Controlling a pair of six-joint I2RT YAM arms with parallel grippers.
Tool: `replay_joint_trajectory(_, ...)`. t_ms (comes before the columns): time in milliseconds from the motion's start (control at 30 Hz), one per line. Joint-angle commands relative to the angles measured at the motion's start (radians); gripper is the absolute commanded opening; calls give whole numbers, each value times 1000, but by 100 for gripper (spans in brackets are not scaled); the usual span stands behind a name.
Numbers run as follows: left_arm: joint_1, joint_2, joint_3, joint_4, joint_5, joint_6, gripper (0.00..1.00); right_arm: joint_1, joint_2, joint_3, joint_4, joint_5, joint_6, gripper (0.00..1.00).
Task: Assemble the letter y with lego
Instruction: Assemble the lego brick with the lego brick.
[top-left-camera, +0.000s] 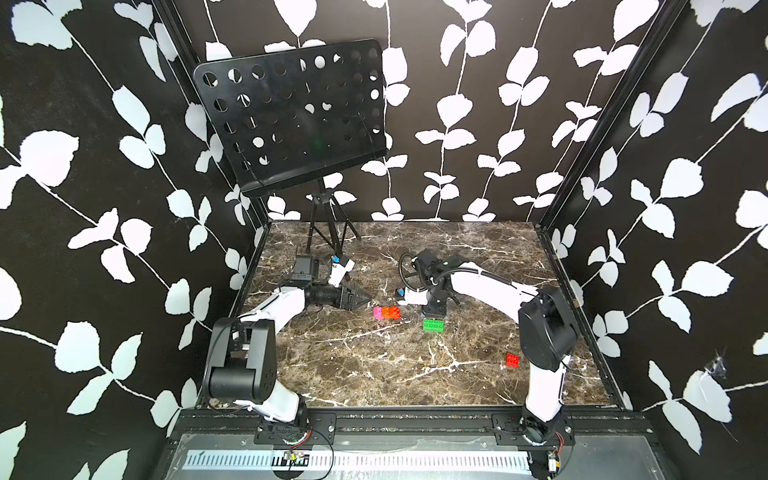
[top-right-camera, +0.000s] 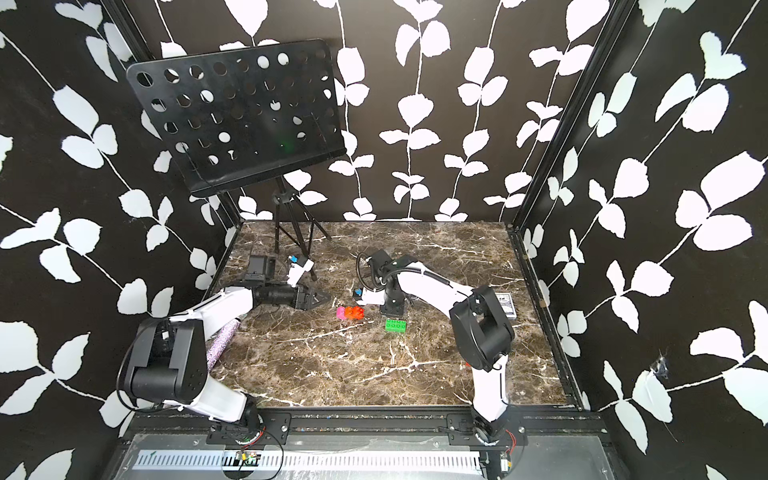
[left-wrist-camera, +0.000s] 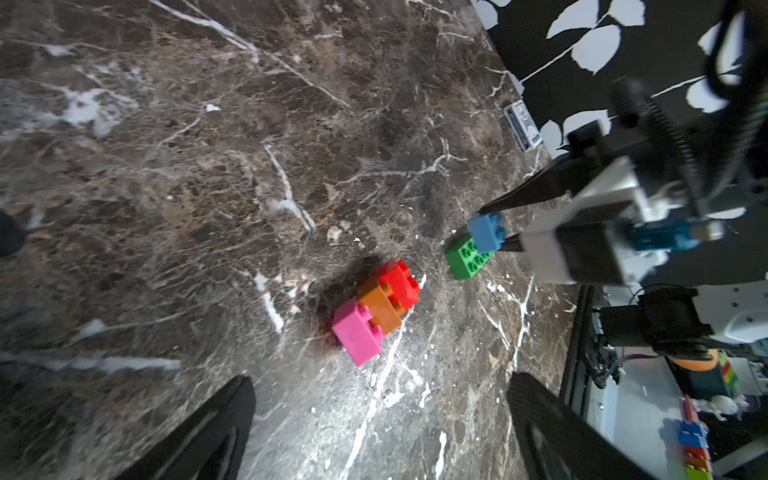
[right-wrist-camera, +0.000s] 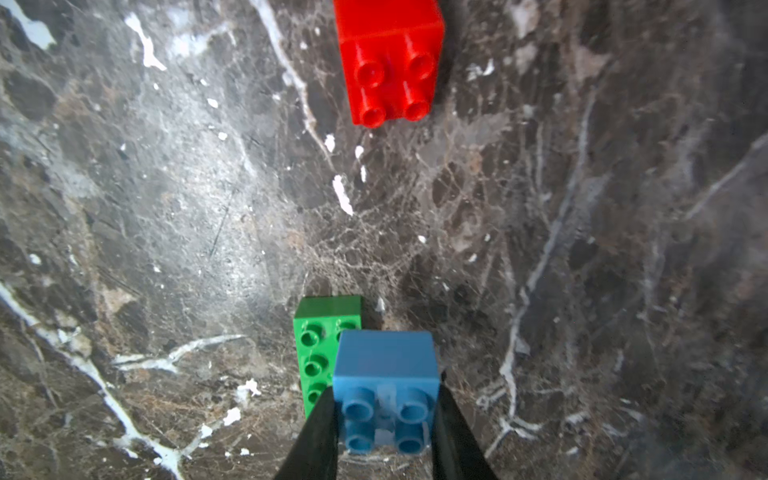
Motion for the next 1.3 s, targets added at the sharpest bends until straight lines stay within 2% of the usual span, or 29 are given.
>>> replay_joint_trajectory(0, -1, -39, -25, 19, 28, 12, 97, 20, 13, 24, -53, -37, -16, 21)
replay_joint_trajectory(267, -1, -39, -27, 25, 17, 10, 97, 33, 37, 8, -61, -58, -4, 21)
replay_joint_trajectory(767, -2, -39, -25, 19, 4, 15, 97, 33, 96, 9, -109, -17, 11, 21)
replay_joint_trajectory(1267, -1, -39, -24, 14, -1, 19, 97, 45, 201, 18, -153, 16, 66, 13)
